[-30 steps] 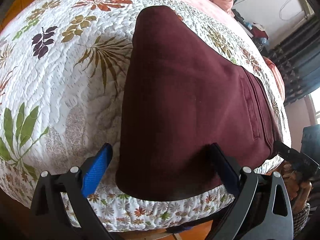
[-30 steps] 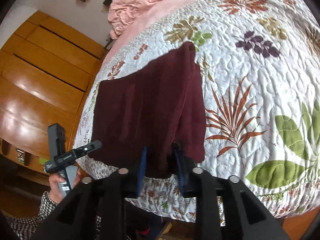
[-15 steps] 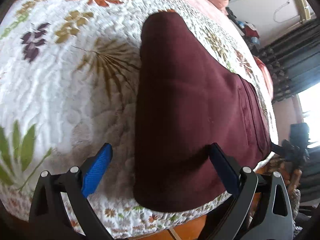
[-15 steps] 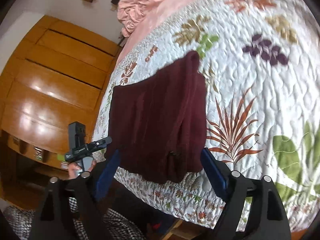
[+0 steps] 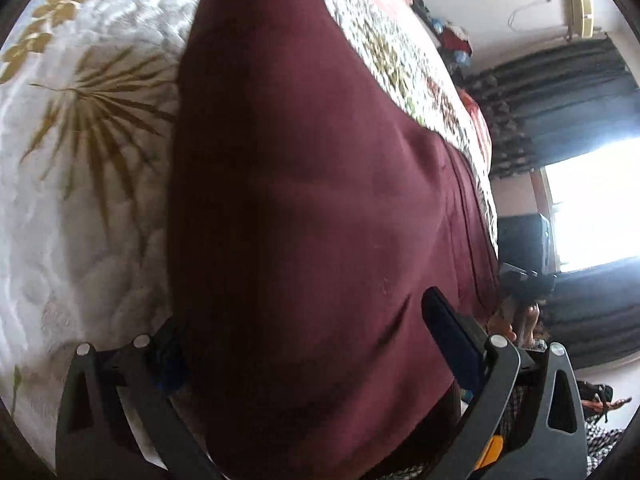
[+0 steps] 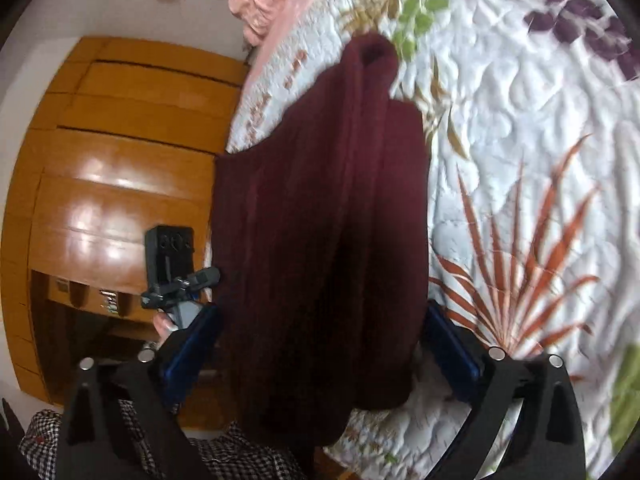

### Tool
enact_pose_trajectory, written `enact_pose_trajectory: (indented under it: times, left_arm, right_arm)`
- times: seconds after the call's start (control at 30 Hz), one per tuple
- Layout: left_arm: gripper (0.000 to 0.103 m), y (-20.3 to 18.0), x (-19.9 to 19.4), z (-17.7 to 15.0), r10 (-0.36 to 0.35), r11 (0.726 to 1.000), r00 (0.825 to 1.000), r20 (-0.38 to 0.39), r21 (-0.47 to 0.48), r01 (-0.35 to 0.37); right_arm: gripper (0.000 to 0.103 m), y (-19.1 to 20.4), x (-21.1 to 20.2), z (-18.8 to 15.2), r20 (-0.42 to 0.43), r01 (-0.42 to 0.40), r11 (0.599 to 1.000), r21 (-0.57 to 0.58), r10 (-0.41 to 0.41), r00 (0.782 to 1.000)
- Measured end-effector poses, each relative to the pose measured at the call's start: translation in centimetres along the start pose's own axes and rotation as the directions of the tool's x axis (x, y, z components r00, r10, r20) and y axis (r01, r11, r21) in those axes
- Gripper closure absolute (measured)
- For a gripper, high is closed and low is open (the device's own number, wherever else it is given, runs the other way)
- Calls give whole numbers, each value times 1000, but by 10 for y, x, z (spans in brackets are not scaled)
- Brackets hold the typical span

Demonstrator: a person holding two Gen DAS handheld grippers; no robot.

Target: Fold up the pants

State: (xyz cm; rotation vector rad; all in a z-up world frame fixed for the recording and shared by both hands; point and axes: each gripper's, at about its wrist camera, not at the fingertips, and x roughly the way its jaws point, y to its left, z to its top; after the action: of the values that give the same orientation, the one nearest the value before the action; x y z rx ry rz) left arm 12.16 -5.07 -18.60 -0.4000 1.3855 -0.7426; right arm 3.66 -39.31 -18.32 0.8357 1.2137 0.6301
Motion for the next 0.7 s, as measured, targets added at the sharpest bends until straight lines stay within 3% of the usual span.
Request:
enact_pose_trajectory:
  times: [0.17, 0.23, 0.27, 0.3, 0.4, 0.57, 0.7]
  left_arm:
    - [4, 2, 6, 7, -44, 998, 999, -12, -33, 44]
    - [10, 3, 5, 5, -50, 997, 999, 4, -51, 50]
    - [20, 3, 5, 4, -26, 998, 1000, 8, -59, 27]
    - [31, 3, 6, 4, -6, 998, 1000, 11, -59, 7]
    - [47, 1, 4, 3, 2, 999, 1000, 21, -54, -1]
    - [69, 3, -3, 7, -61, 992, 996, 63, -104, 68]
    - [73, 0, -4, 1, -76, 991, 992, 102, -102, 87]
  right_arm:
    - [4, 3, 4, -1, -34, 20, 1000, -18, -21, 999]
    - [5, 3, 2, -1, -30, 14, 1000, -2, -14, 999]
    - [12, 3, -1, 0, -21, 21, 1000, 7, -21, 1000]
    - [27, 2, -3, 0, -9, 38, 999, 5, -38, 999]
    - [41, 6, -6, -1, 26, 81, 997, -11, -81, 996]
    - [55, 24, -10, -4, 83, 117, 991, -66, -112, 990]
    - [59, 35, -7, -7, 110, 148, 986, -77, -139, 984]
